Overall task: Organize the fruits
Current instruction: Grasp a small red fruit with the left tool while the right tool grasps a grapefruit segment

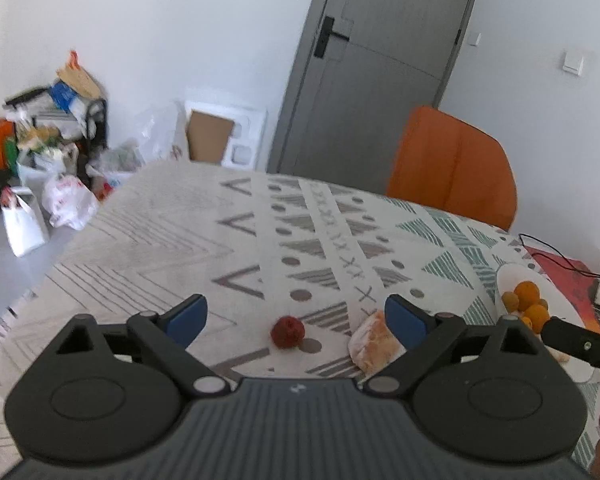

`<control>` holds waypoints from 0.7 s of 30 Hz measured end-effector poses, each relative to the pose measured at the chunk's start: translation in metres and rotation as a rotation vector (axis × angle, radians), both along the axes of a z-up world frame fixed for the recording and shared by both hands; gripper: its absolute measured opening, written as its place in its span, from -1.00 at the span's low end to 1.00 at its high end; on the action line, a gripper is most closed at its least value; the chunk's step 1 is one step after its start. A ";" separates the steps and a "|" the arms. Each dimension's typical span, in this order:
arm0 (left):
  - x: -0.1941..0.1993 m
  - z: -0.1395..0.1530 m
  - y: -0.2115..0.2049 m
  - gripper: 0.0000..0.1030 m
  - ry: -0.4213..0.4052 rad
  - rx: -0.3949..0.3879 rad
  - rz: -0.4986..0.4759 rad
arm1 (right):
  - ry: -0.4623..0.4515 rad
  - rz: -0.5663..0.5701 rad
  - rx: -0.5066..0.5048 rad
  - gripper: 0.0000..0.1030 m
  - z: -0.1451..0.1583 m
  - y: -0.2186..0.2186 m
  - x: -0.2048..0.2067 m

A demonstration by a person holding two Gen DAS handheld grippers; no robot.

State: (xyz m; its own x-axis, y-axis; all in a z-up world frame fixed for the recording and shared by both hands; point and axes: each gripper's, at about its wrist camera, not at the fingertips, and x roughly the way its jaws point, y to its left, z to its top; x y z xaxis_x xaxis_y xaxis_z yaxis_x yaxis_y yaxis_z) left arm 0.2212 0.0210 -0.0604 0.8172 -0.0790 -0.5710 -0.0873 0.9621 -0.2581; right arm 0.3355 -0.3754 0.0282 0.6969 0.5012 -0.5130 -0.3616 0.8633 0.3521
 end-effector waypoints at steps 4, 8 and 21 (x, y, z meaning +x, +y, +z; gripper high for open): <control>0.015 -0.020 0.001 0.57 0.049 -0.005 -0.010 | 0.020 0.017 -0.039 1.00 -0.005 0.015 0.004; 0.027 -0.029 -0.002 0.43 0.081 -0.008 -0.011 | 0.026 0.030 -0.046 1.00 -0.007 0.021 0.006; 0.032 -0.032 0.009 -0.59 0.093 -0.037 0.020 | 0.072 0.080 -0.050 0.86 -0.010 0.053 0.017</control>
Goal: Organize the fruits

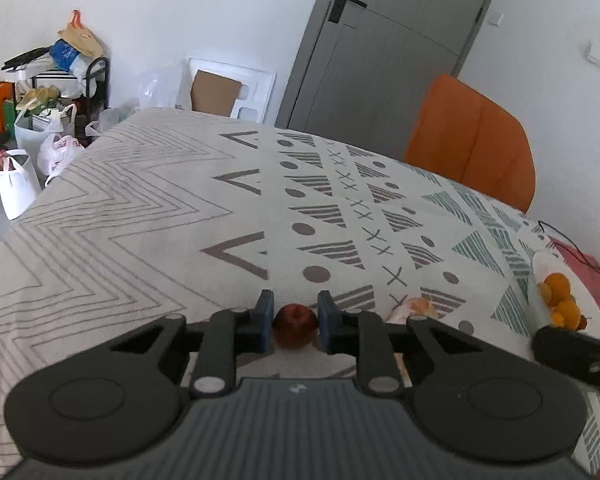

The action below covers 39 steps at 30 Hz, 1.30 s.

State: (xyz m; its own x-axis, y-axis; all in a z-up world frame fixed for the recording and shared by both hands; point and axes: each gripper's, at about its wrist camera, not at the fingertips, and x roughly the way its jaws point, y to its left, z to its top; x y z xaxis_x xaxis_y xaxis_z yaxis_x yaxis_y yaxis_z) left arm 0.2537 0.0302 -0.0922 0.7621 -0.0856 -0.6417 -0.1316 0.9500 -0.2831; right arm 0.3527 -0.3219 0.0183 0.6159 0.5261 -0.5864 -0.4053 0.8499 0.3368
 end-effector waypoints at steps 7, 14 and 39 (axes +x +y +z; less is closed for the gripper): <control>-0.014 0.008 0.015 -0.59 -0.034 -0.011 0.016 | 0.039 0.040 -0.036 0.49 -0.015 0.016 0.004; -0.021 0.011 0.031 -0.58 -0.047 -0.035 0.030 | 0.099 0.036 -0.023 0.46 -0.028 0.027 0.015; -0.031 0.025 0.030 -0.58 -0.073 -0.021 0.036 | 0.037 0.082 -0.048 -0.69 -0.014 0.068 0.017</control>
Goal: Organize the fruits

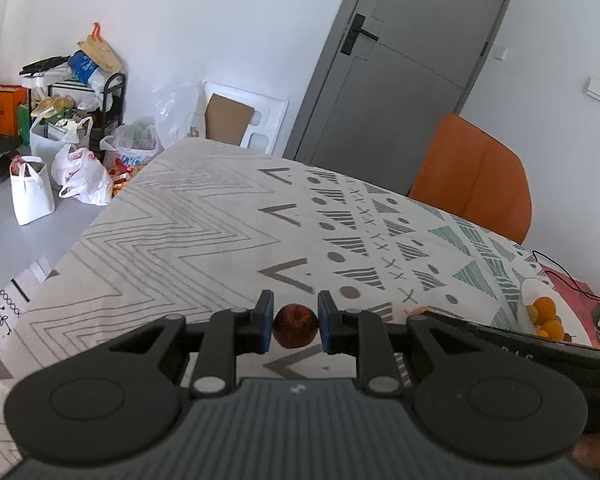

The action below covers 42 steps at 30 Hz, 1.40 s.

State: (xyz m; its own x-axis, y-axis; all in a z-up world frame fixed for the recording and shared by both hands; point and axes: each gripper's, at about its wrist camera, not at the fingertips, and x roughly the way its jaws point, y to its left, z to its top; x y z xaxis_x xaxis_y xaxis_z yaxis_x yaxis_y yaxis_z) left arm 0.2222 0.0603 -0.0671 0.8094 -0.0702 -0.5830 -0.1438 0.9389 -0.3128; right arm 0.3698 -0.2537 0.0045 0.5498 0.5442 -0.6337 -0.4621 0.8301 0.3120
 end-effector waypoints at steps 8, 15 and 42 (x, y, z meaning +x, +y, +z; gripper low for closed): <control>-0.003 0.003 -0.018 -0.58 -0.014 0.005 -0.026 | 0.017 -0.036 0.029 -0.69 -0.003 -0.033 -0.007; -0.004 0.005 -0.026 -0.58 -0.021 0.007 -0.043 | 0.045 -0.063 0.055 -0.69 -0.004 -0.066 -0.010; -0.008 -0.003 -0.006 -0.58 -0.014 -0.047 -0.038 | -0.003 -0.079 -0.079 -0.41 -0.008 -0.028 -0.025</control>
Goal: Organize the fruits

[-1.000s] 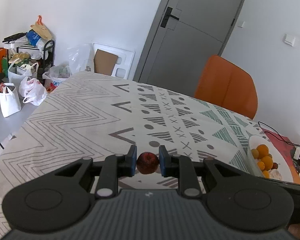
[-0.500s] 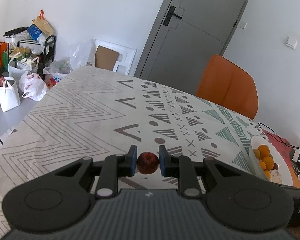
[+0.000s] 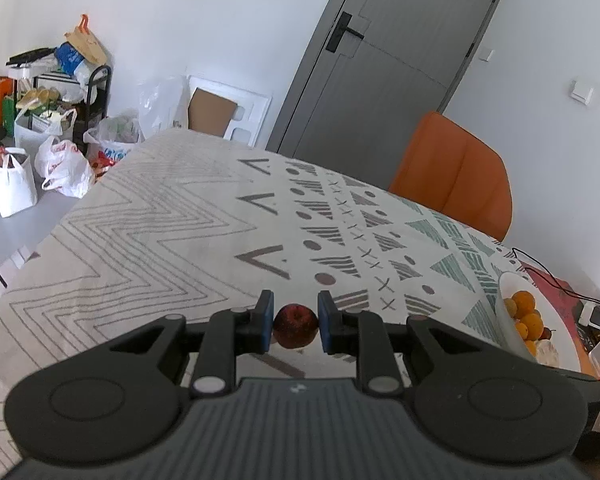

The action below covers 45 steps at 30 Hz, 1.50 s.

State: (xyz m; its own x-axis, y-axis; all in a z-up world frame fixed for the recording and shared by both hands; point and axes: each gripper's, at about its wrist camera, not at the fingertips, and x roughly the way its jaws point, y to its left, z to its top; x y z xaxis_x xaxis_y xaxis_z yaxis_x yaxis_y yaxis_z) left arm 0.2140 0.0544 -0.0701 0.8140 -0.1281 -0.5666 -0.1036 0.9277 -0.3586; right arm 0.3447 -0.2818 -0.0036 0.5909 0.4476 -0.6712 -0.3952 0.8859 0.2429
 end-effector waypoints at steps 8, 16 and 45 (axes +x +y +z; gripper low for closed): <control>0.001 0.015 -0.026 -0.58 -0.034 0.042 -0.037 | -0.059 -0.029 0.064 -0.41 0.024 -0.027 -0.004; -0.003 0.037 -0.057 -0.58 -0.094 0.095 -0.094 | -0.128 -0.056 0.115 -0.41 0.045 -0.056 -0.009; 0.012 0.053 -0.164 -0.58 -0.136 0.145 -0.258 | -0.193 -0.202 0.182 -0.41 0.051 -0.166 -0.015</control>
